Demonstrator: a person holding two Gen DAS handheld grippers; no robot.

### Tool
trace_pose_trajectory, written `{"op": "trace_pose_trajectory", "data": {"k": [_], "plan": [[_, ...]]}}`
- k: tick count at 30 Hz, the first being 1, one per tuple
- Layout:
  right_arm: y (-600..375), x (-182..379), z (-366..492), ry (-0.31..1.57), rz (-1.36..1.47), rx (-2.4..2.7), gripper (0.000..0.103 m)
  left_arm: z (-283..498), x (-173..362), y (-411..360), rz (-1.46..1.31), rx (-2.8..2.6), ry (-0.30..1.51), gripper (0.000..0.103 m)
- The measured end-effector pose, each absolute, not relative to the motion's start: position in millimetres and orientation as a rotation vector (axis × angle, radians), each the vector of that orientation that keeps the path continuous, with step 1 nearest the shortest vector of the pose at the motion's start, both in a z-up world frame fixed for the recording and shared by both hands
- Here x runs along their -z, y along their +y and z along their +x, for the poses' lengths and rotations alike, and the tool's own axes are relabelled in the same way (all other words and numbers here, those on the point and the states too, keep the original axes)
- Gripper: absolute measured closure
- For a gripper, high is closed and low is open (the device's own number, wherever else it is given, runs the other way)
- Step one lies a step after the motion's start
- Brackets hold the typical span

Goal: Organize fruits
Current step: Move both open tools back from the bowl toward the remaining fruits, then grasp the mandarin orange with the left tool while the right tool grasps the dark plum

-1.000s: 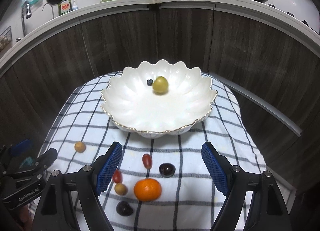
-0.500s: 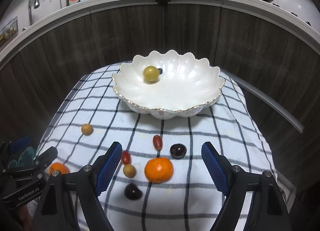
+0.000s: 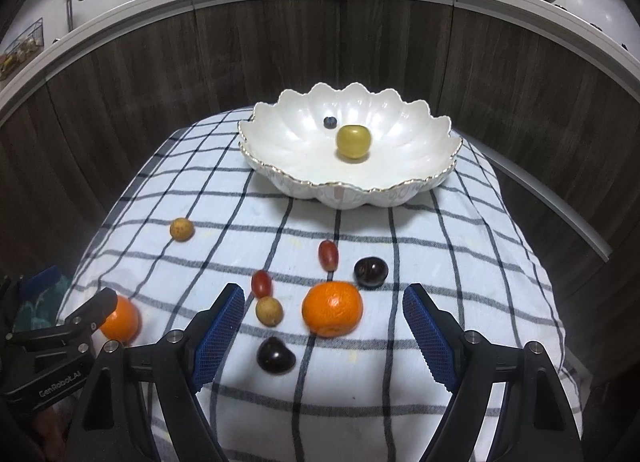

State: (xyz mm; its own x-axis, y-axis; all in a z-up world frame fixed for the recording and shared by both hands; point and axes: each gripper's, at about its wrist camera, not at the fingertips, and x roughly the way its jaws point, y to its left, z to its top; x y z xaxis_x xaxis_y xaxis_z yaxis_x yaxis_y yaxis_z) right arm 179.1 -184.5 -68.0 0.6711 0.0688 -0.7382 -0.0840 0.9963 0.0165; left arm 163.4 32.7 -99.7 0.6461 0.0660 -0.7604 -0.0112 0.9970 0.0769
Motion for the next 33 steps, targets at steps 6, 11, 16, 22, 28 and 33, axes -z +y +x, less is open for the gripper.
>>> {"op": "trace_pose_trajectory", "data": {"k": [6,11,16,22,28,33], "plan": [[-184.0,73.5,174.8,0.843,-0.027,-0.094,0.021,158.0,107.4,32.1,0.076,-0.041,0.87,0.015],[-181.6,79.1,171.0,0.85,-0.034,-0.107,0.021,156.7,113.0,32.0,0.071,-0.036,0.875,0.015],[-177.9,87.4,168.1,0.866,-0.037,-0.124,0.021,156.6,115.5,34.7,0.054,-0.038,0.873,0.016],[-173.8,93.8,166.4,0.871,-0.043,-0.147,0.021,157.8,117.4,35.8,0.046,-0.035,0.871,0.016],[-169.8,102.1,166.3,0.888,-0.047,-0.165,0.021,161.2,124.2,36.2,0.04,-0.04,0.894,0.021],[-164.1,107.4,166.7,0.895,-0.061,-0.186,0.031,164.3,128.8,36.8,0.033,-0.037,0.913,0.029]]}}
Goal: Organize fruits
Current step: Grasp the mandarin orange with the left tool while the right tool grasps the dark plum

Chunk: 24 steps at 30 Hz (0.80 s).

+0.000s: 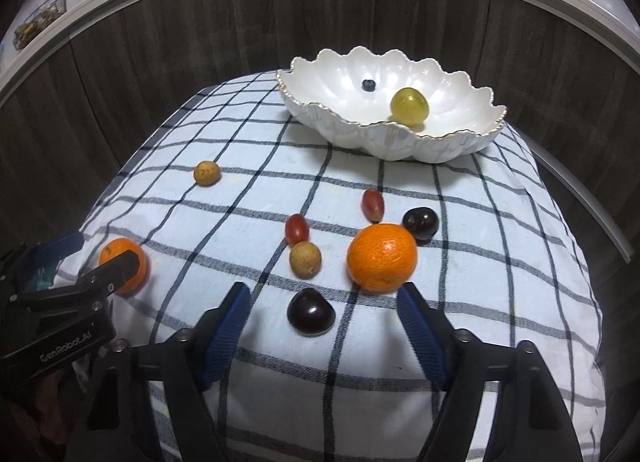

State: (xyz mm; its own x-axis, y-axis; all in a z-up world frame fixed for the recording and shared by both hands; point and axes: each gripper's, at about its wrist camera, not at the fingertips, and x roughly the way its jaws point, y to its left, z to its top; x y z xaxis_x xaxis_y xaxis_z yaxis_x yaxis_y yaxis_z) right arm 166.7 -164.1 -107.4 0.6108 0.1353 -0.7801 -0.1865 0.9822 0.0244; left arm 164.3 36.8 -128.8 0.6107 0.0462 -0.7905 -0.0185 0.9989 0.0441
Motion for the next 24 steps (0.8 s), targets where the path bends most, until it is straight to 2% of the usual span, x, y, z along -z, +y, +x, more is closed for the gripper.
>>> {"op": "trace_pose_trajectory", "data": {"k": [6,14,18,22,24], "plan": [[-162.9,115.0,170.1,0.914,-0.052,-0.207,0.043,167.3,133.6,34.5,0.038,-0.025,0.932,0.033],[-162.2,125.3,174.7,0.946,-0.041,-0.223,0.049,172.9,141.0,32.2,0.041,-0.01,0.963,0.044],[-162.3,128.5,176.3,0.956,-0.042,-0.229,0.058,174.5,144.1,29.6,0.044,0.004,0.977,0.053],[-162.4,131.4,176.9,0.963,-0.046,-0.235,0.066,174.7,144.8,29.1,0.046,0.001,0.977,0.056],[-162.4,131.6,177.2,0.963,-0.048,-0.238,0.073,174.8,144.7,29.4,0.044,0.002,0.976,0.056]]}}
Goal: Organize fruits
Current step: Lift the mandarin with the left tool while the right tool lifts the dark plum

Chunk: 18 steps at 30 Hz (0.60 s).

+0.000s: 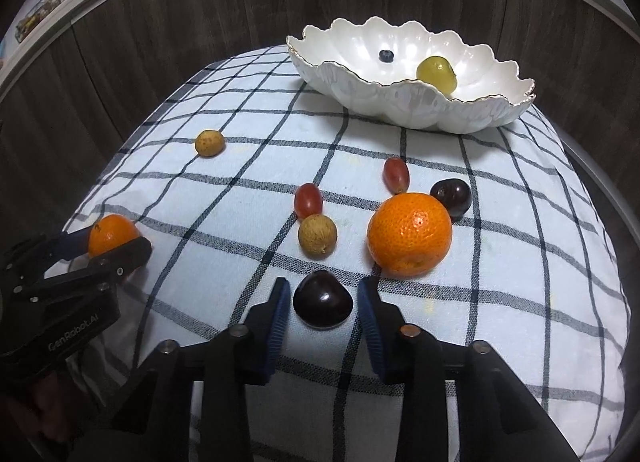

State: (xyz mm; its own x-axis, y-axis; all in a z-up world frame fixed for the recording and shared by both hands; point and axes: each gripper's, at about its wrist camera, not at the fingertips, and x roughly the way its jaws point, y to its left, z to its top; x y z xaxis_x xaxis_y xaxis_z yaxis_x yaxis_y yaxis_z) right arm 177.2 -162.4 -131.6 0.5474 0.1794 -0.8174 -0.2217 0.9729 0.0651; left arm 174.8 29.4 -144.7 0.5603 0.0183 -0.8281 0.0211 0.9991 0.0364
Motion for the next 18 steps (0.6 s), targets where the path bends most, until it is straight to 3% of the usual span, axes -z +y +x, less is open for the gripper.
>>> {"op": "trace_pose_trajectory", "data": {"k": [18], "plan": [[-163.2,123.0,174.8,0.945,-0.037,-0.241,0.074,170.9,139.7,29.3,0.043,0.012,0.945,0.057]]}}
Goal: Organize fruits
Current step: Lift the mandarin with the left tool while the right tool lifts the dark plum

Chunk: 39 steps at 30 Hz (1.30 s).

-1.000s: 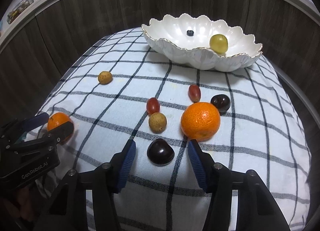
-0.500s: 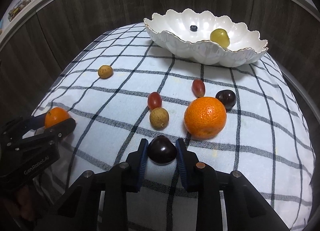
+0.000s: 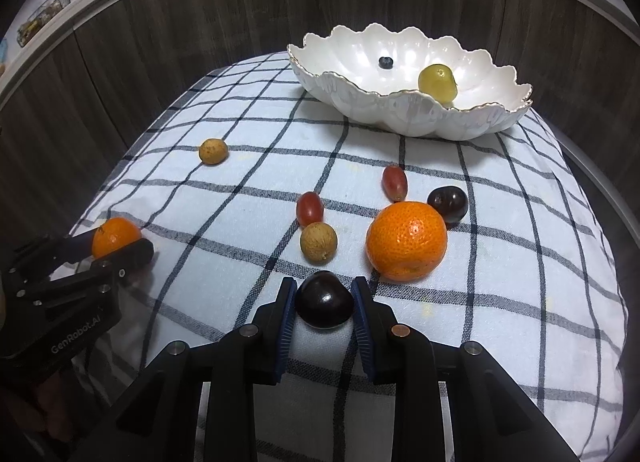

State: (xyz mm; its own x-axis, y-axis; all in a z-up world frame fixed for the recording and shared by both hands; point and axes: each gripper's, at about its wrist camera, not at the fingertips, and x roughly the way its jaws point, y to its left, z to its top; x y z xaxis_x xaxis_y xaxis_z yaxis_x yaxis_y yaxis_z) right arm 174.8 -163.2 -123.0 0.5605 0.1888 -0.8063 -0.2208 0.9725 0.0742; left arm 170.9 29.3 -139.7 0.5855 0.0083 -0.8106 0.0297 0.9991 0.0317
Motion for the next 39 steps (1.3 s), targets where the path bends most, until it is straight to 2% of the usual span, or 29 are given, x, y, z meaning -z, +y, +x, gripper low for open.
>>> {"op": "trace_pose_trajectory", "data": {"k": [39], "plan": [[-193.1,67.8,185.3,0.836,0.008,-0.18,0.074,181.4,93.8,-2.6,0.08,0.042,0.884,0.057]]}}
